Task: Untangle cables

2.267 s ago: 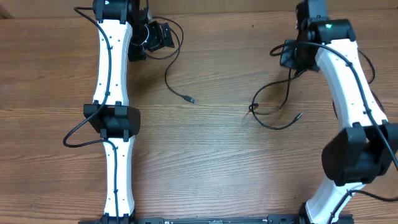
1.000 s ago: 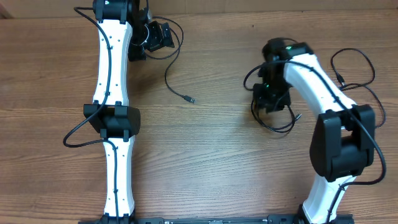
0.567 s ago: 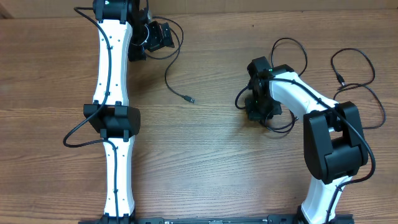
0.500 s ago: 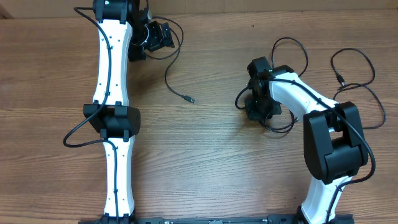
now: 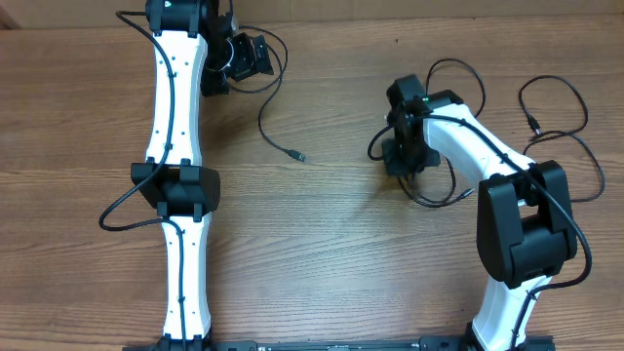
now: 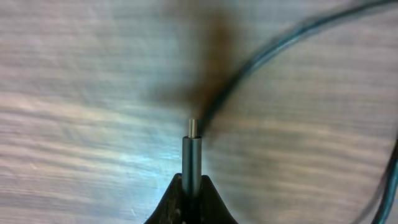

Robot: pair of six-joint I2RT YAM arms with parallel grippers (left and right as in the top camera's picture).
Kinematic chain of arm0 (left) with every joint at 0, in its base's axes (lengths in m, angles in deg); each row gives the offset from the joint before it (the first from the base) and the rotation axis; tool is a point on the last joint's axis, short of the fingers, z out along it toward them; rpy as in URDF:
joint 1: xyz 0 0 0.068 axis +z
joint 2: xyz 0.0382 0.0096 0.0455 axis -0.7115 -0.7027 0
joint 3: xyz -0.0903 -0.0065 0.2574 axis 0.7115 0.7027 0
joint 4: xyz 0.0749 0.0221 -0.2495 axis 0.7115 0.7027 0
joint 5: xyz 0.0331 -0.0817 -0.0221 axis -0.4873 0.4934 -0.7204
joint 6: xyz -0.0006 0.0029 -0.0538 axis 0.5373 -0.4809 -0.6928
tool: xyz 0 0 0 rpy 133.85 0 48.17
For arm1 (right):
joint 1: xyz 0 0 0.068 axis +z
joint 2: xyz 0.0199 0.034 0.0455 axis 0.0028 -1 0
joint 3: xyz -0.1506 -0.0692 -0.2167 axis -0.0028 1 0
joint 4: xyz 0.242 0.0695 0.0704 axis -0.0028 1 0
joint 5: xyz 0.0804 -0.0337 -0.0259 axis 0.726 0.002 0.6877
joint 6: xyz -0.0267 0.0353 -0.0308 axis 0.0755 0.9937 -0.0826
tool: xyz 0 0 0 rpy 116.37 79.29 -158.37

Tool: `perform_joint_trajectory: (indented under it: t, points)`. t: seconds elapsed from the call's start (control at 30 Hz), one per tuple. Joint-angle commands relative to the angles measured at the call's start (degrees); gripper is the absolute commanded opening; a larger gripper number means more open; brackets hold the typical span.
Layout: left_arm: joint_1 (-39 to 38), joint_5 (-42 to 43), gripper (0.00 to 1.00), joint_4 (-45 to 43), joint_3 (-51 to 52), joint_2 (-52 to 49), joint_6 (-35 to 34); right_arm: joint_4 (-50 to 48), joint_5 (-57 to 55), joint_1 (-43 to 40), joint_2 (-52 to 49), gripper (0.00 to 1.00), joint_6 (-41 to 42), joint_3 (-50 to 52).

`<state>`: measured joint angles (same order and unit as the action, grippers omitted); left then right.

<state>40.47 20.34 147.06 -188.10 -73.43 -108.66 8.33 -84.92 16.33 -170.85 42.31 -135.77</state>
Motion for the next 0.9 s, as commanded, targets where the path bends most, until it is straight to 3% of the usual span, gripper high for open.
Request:
perform_joint_trajectory:
  t: [0.0,0.07,0.13,0.3,0.47,0.87]
  points:
    - [-0.2,-0.4,1.00,-0.1,-1.2,-0.5,-0.8,-0.5,-0.4,-0.1,0.5,0.04,-0.1,-1.1]
    - [-0.2,-0.4,1.00,-0.1,-1.2,-0.5,-0.8,-0.7,-0.4,-0.1,0.5,0.05,-0.1,-1.1]
    - [-0.2,-0.4,0.99,-0.1,-1.2,-0.5,-0.8,-1.2,-0.4,-0.1,0.5,0.13,-0.1,-0.7]
    - [-0.2,-0.4,1.00,-0.1,-1.2,-0.5,-0.8,-5.3,-0.4,0.0,0.5,0.14,0.4,2.5]
    - [-0.2,-0.4,0.99,-0.1,-1.2,-0.5,-0.8,-7.8,-0.4,0.0,0.5,0.26,0.4,5.4]
    - [-0.2,-0.4,1.00,-0.1,-1.2,-0.5,-0.8,-7.2,-0.4,0.0,0.5,0.22,3.6,7.6]
